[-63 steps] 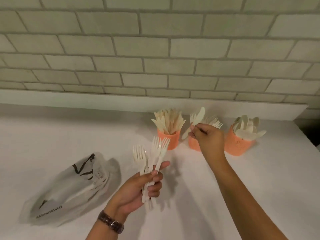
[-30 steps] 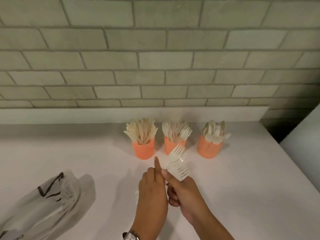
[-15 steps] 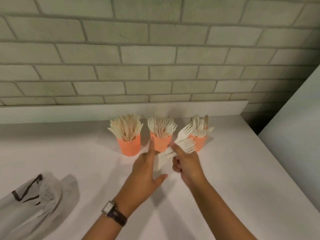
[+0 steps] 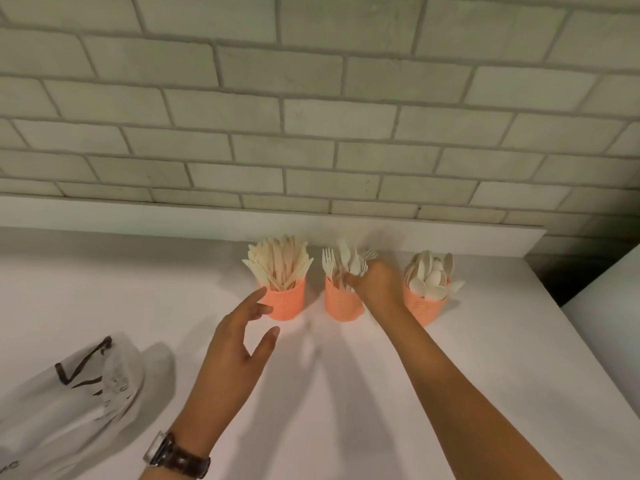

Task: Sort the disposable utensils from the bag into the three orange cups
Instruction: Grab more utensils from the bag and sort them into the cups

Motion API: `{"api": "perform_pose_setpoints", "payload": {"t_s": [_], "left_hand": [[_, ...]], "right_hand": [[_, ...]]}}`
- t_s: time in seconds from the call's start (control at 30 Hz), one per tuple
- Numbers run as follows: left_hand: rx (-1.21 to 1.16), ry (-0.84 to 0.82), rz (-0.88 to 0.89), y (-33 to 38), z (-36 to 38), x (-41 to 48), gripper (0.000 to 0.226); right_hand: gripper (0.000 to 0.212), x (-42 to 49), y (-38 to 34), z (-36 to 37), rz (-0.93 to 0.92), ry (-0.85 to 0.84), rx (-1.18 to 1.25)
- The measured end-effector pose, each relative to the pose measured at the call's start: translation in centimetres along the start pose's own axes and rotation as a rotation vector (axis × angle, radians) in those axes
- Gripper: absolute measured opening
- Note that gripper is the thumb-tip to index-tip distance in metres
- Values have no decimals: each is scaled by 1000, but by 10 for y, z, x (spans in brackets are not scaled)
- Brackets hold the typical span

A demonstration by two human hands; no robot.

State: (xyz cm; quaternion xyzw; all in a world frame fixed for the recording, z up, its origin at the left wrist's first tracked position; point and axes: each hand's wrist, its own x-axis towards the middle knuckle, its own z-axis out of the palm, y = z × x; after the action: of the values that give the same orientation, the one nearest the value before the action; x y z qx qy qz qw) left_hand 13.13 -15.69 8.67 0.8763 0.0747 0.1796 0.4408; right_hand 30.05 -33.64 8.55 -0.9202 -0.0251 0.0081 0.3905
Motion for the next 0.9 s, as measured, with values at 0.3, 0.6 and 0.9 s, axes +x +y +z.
{"api": "perform_pose_setpoints", "payload": {"t_s": [0.3,0.6,0.9], "left_hand": [[-17,25,-89,7,-6,-16,46],[-73,45,-169,9,-4,-35,44],[-118,85,-205,10,-19,-53,42]], "right_hand": [[26,19,3,3,43,-152,-43],[53,22,-10,-28,-77,22,121],[43,23,-9,-15,-15,-95,128]]}}
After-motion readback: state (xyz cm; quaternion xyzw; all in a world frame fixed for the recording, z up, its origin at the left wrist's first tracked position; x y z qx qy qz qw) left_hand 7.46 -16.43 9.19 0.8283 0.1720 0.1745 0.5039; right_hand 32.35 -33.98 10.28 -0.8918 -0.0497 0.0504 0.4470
